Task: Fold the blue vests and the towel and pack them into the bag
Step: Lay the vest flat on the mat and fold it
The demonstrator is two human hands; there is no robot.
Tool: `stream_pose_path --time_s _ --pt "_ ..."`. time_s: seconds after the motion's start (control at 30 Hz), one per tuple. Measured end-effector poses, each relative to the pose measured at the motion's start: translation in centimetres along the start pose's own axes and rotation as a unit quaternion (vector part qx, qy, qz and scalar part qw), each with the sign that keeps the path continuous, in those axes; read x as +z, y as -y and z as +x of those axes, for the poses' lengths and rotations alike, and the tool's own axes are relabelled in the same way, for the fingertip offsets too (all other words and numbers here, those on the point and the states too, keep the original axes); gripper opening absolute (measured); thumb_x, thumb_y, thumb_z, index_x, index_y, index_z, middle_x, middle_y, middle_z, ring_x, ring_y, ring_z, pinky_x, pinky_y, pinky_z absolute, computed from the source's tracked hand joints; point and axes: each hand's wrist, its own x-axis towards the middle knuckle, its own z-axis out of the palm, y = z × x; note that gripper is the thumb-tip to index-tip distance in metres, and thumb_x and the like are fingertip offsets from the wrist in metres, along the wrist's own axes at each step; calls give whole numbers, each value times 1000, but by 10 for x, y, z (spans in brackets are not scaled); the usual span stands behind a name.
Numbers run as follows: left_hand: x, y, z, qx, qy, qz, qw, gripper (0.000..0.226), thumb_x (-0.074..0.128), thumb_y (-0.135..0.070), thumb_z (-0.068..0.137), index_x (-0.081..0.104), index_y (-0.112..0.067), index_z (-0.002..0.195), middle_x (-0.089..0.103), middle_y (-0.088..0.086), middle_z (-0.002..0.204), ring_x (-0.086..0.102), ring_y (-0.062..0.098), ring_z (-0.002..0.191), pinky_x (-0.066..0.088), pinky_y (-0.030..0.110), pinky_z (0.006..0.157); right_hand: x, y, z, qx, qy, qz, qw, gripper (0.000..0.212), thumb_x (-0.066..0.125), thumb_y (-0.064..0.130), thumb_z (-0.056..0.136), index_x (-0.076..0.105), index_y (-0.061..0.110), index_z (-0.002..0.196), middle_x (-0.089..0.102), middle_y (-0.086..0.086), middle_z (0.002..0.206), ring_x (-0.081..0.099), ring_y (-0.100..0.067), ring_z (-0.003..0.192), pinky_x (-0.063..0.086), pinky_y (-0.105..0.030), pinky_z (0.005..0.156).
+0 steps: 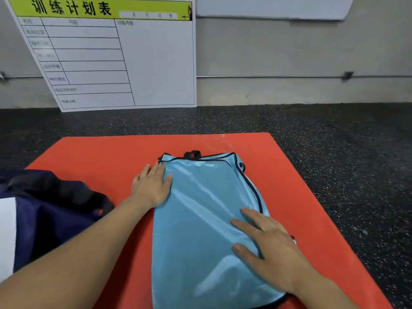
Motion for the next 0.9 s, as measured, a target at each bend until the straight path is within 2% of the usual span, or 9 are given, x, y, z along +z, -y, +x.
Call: stream_pose_path --time_s 0.1,0.23,0.33,0.4,0.57,0.63,0.7,0.8,0.9 --pt "7 -16 15 10 -8 0 1000 64 17 -54 105 6 -27 163 -4 0 171 -8 23 157 1 48 126 1 5 4 1 -5 -19 1000 67 30 77 92 34 50 153 21 18 166 14 -4 154 8 -26 124" --pt "25 -46 -14 61 -39 25 997 66 14 -53 106 3 -23 163 -12 5 170 -15 23 155 -9 46 125 8 12 8 -2 -96 -40 995 54 42 57 101 50 34 149 43 4 158 37 -17 148 26 -36 121" --pt "38 -52 -57 111 -66 31 991 77 1 -59 98 9 -18 163 -5 4 170 -10 20 156 -7 42 126 19 31 10 -62 -79 -59 993 53 42 50 103 45 30 152 39 2 161 33 -17 151 21 -41 121" --pt "46 -45 -87 122 -46 25 991 92 -11 -63 86 9 -15 162 -2 2 170 -9 17 156 -7 38 125 31 33 6 -75 -58 -95 991 54 39 50 103 43 29 153 38 2 162 34 -18 150 17 -41 119" --pt "49 -11 -136 90 -5 29 996 102 -17 -67 76 0 -15 162 -7 -1 170 -12 12 155 -13 30 121 26 -4 -3 149 -37 -69 986 75 -2 55 95 25 31 161 15 2 170 9 -18 158 4 -40 126" --pt "43 -3 -155 99 4 28 995 104 -17 -69 74 0 -16 162 -8 -1 170 -13 12 155 -14 29 121 16 -6 -9 210 -45 -87 973 65 1 46 103 17 27 163 8 -1 171 -1 -20 158 0 -42 127" --pt "37 0 -181 156 7 21 988 104 -21 -76 77 -2 -20 162 -13 -5 167 -17 10 154 -16 27 122 11 13 -16 151 -71 -100 981 62 7 41 105 21 22 162 11 -6 171 1 -23 158 -6 -42 125" --pt "35 4 -222 250 46 6 967 101 -30 -78 75 -6 -26 159 -19 -13 162 -20 3 151 -18 25 120 19 56 -32 -9 -5 -59 998 69 1 57 104 18 27 163 1 3 171 -5 -17 158 -11 -39 124" --pt "37 18 -245 269 52 3 962 97 -27 -76 79 -3 -28 160 -14 -14 165 -20 -5 149 -15 25 122 25 70 -51 -17 53 -30 998 84 -10 69 88 10 36 163 -12 15 165 -14 -9 156 -8 -40 127"
